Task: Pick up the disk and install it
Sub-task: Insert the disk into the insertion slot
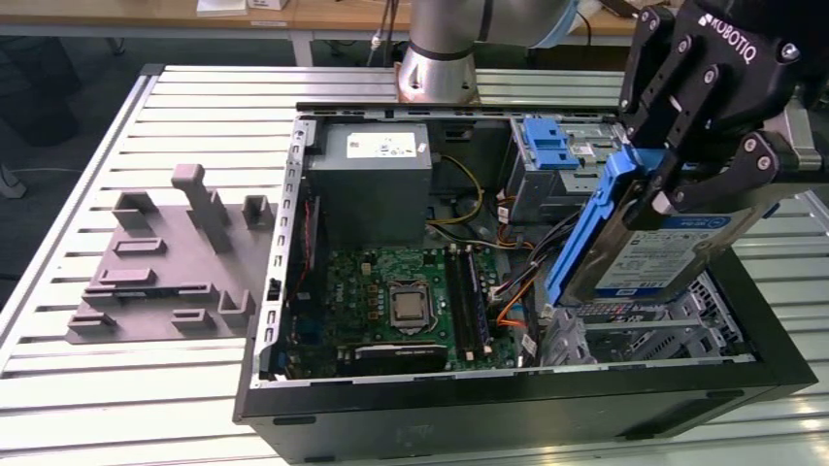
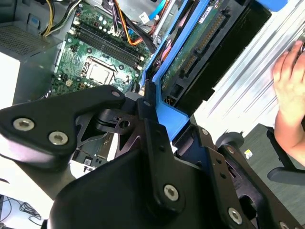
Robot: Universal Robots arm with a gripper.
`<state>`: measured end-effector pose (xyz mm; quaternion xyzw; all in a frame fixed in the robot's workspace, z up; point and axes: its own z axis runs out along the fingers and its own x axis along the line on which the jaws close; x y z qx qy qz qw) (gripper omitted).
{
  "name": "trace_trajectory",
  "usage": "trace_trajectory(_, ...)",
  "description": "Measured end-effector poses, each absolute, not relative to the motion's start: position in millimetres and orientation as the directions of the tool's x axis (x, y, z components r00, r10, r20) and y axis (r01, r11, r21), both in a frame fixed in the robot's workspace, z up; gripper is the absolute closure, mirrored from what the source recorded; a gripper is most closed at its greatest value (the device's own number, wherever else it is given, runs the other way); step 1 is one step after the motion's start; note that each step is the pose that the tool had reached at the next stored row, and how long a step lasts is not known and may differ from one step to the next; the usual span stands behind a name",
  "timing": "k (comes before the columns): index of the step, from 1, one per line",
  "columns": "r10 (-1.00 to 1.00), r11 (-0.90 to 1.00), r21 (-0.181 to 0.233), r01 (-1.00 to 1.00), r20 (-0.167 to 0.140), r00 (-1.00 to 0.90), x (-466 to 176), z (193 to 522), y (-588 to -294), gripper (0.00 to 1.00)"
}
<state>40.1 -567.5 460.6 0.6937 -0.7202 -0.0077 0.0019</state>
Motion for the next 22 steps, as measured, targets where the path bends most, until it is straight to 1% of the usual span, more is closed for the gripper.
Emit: trace_trajectory(22, -0.999, 0.037, 0.014, -0.999, -0.008, -0.038, 61.3, 455.0, -567.5, 0.63)
